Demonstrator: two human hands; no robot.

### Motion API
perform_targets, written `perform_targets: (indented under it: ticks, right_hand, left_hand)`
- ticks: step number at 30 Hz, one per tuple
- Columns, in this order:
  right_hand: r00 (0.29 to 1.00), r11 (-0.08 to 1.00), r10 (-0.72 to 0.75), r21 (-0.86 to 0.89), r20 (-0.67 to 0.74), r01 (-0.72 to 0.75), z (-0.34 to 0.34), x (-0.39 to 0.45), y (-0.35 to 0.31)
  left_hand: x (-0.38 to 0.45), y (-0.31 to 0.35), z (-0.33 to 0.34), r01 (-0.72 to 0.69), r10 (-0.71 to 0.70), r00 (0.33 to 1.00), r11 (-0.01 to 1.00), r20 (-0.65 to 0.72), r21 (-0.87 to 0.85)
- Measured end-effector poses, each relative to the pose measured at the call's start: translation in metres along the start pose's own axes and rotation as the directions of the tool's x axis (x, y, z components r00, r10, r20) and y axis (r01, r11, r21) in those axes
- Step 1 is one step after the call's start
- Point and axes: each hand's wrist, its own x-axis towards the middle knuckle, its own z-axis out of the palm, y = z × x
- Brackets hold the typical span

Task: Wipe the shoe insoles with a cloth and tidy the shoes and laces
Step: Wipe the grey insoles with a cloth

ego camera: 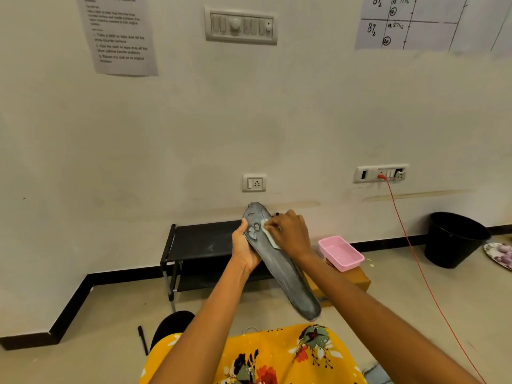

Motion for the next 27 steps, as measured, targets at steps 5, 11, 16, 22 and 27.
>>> perform_targets:
  ticks: [5, 11, 16, 22, 27]
  right_hand:
    - [0.954, 0.949, -0.299, 0.103, 0.001, 0.298, 0.005, -0.037, -0.032]
    - [0.999, 0.999, -0.039, -0.038, -0.017, 0.039, 0.002, -0.010, -0.020]
    - [0.981, 0.982, -0.188, -0.015, 0.053, 0.189, 0.002, -0.021, -0.021]
    - [0.951, 0.955, -0.269, 0.166, 0.152, 0.244, 0.000, -0.035, -0.033]
    - [0.985, 0.946, 0.172, 0.275, 0.023, -0.172, -0.002, -0.021, -0.023]
  left_hand:
    - [0.001, 0.013, -0.006, -0.035, 0.032, 0.998, 0.998, -0.048, -0.054]
    - [-0.005, 0.005, 0.003, -0.054, 0.051, 0.998, 0.997, -0.038, -0.058]
    - [-0.004, 0.009, -0.004, -0.088, 0.080, 0.994, 0.989, -0.072, -0.118]
    - [0.001, 0.016, -0.010, -0.107, 0.099, 0.991, 0.990, -0.088, -0.090]
    - [0.002, 0.016, -0.008, -0.087, 0.083, 0.993, 0.995, -0.081, -0.048]
